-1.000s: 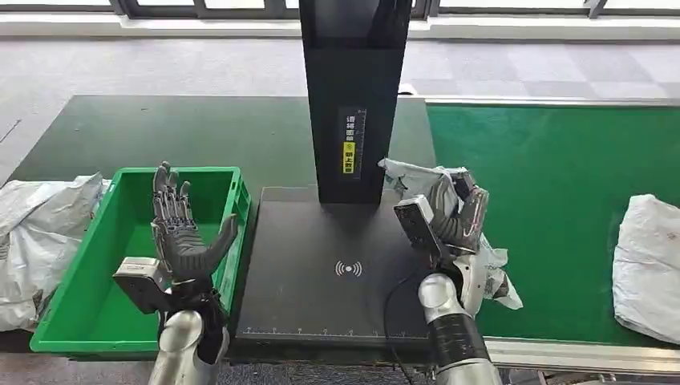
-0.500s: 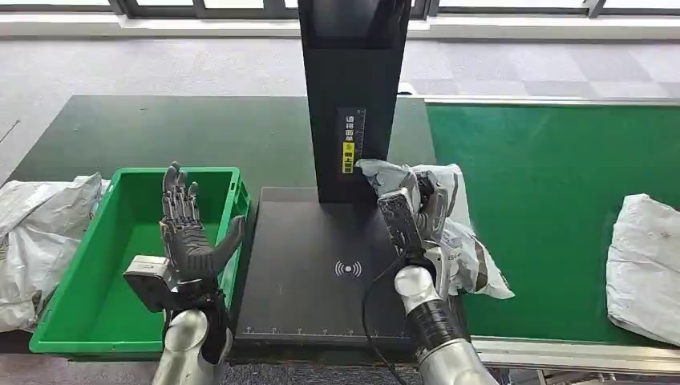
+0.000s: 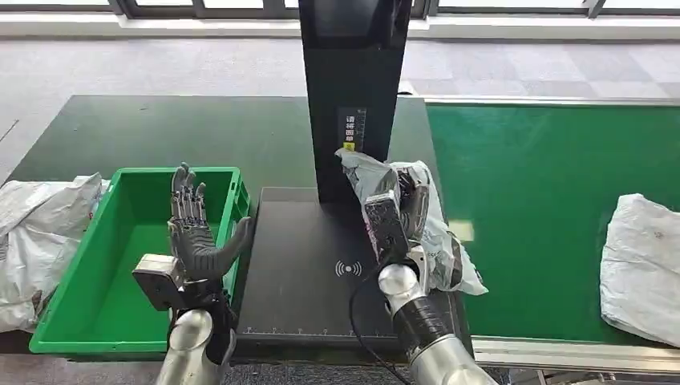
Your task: Moved the parcel from conveyor to table for the left to box.
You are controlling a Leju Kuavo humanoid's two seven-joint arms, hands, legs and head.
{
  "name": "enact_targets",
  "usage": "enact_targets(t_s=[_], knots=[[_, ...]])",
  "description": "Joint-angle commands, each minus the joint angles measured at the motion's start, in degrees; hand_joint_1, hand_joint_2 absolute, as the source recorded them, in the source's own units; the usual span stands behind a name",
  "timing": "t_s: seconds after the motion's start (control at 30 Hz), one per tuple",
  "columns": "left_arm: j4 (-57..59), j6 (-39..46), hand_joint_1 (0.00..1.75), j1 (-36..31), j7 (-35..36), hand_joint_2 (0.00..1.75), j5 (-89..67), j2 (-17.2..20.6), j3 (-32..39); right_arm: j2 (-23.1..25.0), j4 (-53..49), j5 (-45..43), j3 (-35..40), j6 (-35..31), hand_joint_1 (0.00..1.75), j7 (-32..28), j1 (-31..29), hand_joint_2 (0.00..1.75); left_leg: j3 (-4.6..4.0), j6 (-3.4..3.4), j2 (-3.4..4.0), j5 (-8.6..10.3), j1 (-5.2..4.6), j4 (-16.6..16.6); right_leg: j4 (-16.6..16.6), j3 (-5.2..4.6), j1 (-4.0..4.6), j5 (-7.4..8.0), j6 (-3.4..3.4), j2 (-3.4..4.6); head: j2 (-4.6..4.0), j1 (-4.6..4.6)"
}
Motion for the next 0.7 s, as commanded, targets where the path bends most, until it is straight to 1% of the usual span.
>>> enact_targets(t_s=[0.03, 0.1, 0.7], knots=[[3.1, 0.5, 0.0, -3.0, 0.2, 1.75, 0.3, -1.8, 0.0, 0.5, 2.3, -0.4, 2.2, 0.0, 1.75, 0.0, -2.6, 1.75, 0.02, -0.07, -0.08, 0.01, 0.06, 0.0, 0.0, 0.07, 0.06, -0.01, -0.02, -0.13, 0.0, 0.0], [3.1, 0.5, 0.0, -3.0, 0.2, 1.75, 0.3, -1.8, 0.0, 0.5, 2.3, -0.4, 2.2, 0.0, 1.75, 0.0, -2.6, 1.75, -0.02, -0.04, -0.02, -0.01, 0.03, 0.0, 0.0, 0.0, 0.03, -0.01, -0.01, -0.05, 0.0, 0.0], [3.1, 0.5, 0.0, -3.0, 0.2, 1.75, 0.3, -1.8, 0.0, 0.5, 2.3, -0.4, 2.2, 0.0, 1.75, 0.0, -2.6, 1.75, 0.01, -0.06, -0.03, 0.0, 0.04, 0.0, 0.0, 0.03, 0.04, -0.01, -0.01, -0.08, 0.0, 0.0]])
